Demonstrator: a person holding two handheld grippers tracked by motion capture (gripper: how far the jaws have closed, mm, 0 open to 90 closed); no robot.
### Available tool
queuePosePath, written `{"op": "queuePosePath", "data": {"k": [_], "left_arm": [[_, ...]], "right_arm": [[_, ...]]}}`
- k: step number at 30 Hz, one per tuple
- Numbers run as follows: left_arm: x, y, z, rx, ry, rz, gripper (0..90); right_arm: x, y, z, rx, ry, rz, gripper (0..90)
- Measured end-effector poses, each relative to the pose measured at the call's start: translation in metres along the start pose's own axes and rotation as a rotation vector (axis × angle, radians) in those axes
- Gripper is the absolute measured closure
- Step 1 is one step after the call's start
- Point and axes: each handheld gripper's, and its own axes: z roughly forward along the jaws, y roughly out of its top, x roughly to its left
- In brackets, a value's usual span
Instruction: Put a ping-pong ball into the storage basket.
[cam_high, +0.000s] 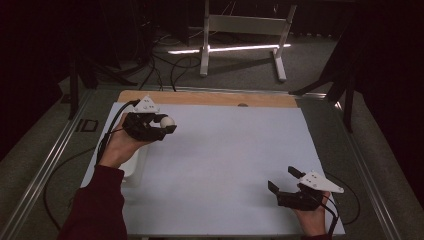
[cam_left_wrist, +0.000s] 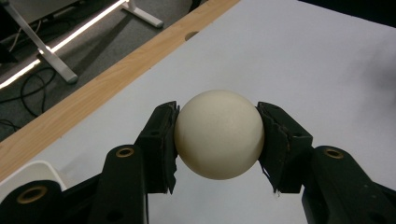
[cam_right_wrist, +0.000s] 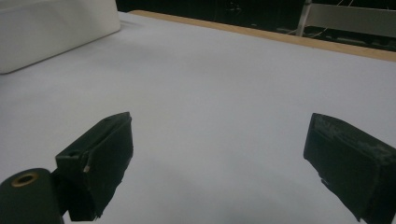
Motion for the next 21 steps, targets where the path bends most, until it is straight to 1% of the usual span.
{"op": "queuePosePath", "data": {"k": [13, 19, 21], "left_arm": [[0.004, -0.007, -0.007, -0.006, 0.015, -0.016, 51.4], [0.007, -0.014, -0.010, -0.004, 0.024, -0.031, 51.4], [0.007, -0.015, -0.010, -0.002, 0.026, -0.030, 51.4]], "right_arm": [[0.001, 0.000, 0.001, 0.002, 0.002, 0.000, 7.7], [0.001, -0.001, 0.002, 0.002, 0.005, -0.001, 7.7], [0.001, -0.001, 0.002, 0.003, 0.006, -0.001, 7.7]]}}
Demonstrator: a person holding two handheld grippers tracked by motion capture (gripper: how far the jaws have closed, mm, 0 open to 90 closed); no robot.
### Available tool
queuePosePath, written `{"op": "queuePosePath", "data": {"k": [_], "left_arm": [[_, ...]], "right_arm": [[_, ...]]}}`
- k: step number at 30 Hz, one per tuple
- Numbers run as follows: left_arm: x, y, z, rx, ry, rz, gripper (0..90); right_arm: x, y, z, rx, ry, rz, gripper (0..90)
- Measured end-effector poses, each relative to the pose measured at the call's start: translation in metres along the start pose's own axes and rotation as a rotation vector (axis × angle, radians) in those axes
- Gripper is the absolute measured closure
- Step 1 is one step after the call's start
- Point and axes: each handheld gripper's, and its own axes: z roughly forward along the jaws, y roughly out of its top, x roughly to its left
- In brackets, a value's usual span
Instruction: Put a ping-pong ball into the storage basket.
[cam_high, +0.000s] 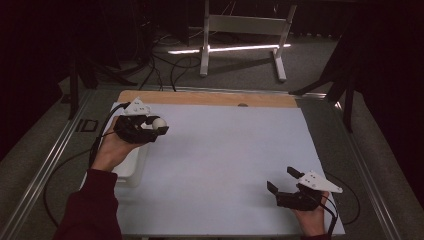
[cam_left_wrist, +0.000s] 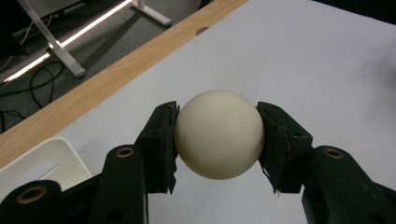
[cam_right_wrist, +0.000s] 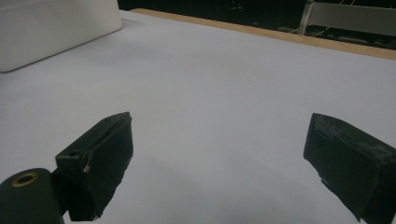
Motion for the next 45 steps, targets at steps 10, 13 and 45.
{"op": "queuePosePath", "data": {"k": [10, 13, 45], "left_arm": [[0.006, -0.010, -0.008, -0.004, 0.018, -0.019, 51.4], [0.007, -0.014, -0.010, -0.005, 0.023, -0.026, 51.4], [0.018, -0.038, -0.025, -0.005, 0.060, -0.074, 51.4]], "right_arm": [[-0.001, 0.000, -0.001, 0.001, -0.001, 0.006, 7.7], [0.000, 0.000, 0.000, 0.000, -0.001, 0.002, 7.7], [0.001, 0.000, 0.000, 0.003, -0.002, -0.001, 7.7]]}}
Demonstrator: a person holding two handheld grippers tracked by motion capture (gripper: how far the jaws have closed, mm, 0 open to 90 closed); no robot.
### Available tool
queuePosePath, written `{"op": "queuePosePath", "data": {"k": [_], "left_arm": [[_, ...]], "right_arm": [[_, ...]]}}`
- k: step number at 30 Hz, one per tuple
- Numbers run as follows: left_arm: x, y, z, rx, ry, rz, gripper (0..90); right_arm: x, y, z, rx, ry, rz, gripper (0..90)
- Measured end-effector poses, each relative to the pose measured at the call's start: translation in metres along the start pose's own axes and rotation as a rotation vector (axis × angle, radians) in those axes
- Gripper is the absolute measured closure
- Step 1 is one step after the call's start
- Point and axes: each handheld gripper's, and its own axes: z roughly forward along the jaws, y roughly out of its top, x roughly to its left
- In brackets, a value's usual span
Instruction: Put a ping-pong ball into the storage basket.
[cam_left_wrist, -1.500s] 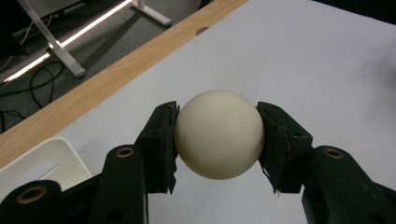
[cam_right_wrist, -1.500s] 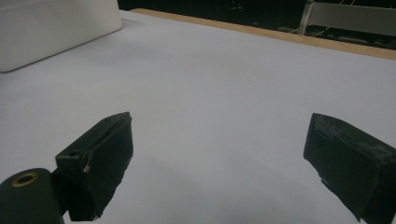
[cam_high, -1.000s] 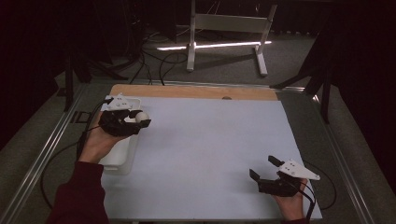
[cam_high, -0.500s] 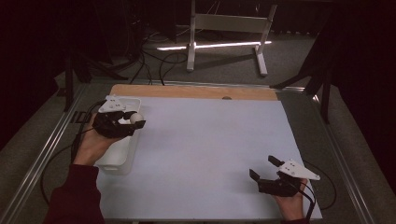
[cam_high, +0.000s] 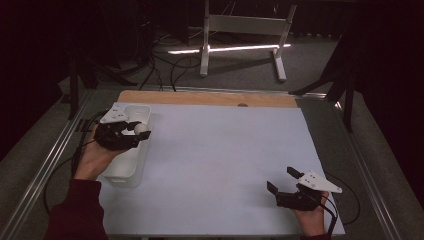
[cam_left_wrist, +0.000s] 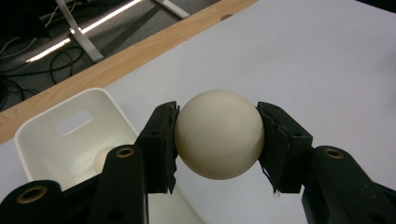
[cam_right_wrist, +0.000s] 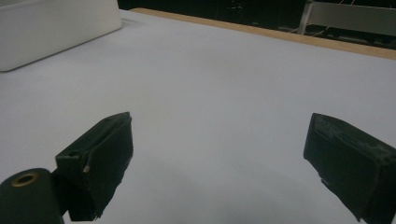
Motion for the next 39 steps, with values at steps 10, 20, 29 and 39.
{"op": "queuePosePath", "data": {"k": [10, 20, 29, 39], "left_arm": [[0.003, -0.003, -0.004, 0.007, 0.010, -0.004, 51.4], [0.008, -0.009, -0.007, 0.013, 0.022, -0.015, 51.4], [0.012, -0.018, -0.011, 0.020, 0.036, -0.032, 51.3], [0.017, -0.025, -0.017, 0.024, 0.049, -0.040, 51.3]], "right_arm": [[0.000, 0.000, 0.000, 0.001, 0.000, 0.002, 7.7], [0.001, 0.000, 0.000, 0.000, 0.002, 0.000, 7.7], [0.001, 0.000, 0.001, 0.002, 0.001, 0.000, 7.7], [0.001, 0.000, 0.000, 0.002, 0.002, 0.001, 7.7]]}}
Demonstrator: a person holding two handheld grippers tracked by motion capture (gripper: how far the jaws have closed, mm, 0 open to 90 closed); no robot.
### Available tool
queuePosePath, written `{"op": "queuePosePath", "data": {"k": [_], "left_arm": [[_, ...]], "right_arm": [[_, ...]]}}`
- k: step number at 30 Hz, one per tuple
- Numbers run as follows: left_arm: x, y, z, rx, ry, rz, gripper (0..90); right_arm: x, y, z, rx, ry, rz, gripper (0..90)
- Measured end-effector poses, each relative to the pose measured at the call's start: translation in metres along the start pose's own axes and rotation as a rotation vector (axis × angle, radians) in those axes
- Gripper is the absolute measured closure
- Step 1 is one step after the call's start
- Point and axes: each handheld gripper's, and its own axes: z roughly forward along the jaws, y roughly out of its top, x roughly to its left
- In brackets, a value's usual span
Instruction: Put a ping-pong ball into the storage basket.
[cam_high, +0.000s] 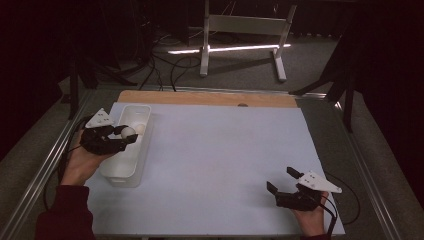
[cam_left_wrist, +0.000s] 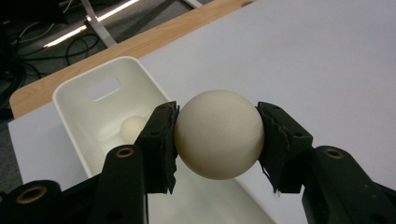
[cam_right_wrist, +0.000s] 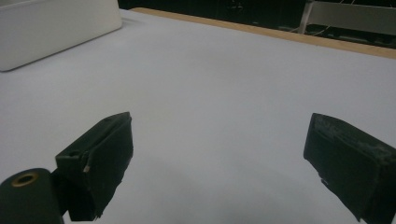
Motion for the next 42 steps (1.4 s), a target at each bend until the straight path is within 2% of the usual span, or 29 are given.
{"op": "queuePosePath", "data": {"k": [12, 14, 17, 19, 21, 24, 31, 42], "left_arm": [[0.005, -0.007, -0.003, 0.008, 0.016, -0.021, 49.5], [0.008, -0.008, -0.004, -0.008, 0.041, -0.056, 33.5], [0.009, -0.007, -0.004, -0.009, 0.065, -0.076, 14.1], [0.008, -0.007, -0.002, 0.001, 0.076, -0.075, 9.6], [0.008, -0.008, -0.002, 0.001, 0.061, -0.068, 4.4], [0.007, -0.009, -0.002, -0.006, 0.059, -0.068, 2.4], [0.004, -0.015, -0.001, -0.057, 0.059, -0.090, 0.4], [-0.009, -0.022, 0.003, -0.095, 0.075, -0.089, 0.2]], "right_arm": [[0.001, 0.000, 0.001, -0.001, 0.000, 0.001, 7.7], [0.001, 0.000, 0.001, -0.002, 0.000, -0.001, 7.7], [0.001, 0.000, 0.001, -0.002, 0.000, 0.001, 7.7], [0.001, 0.000, 0.001, -0.003, 0.001, 0.002, 7.7], [0.000, 0.000, 0.001, -0.003, 0.000, 0.005, 7.7], [0.000, 0.000, 0.000, -0.003, 0.000, 0.005, 7.7], [0.000, 0.001, 0.001, -0.003, 0.000, 0.002, 7.7], [0.001, 0.001, 0.001, -0.004, 0.001, 0.000, 7.7]]}}
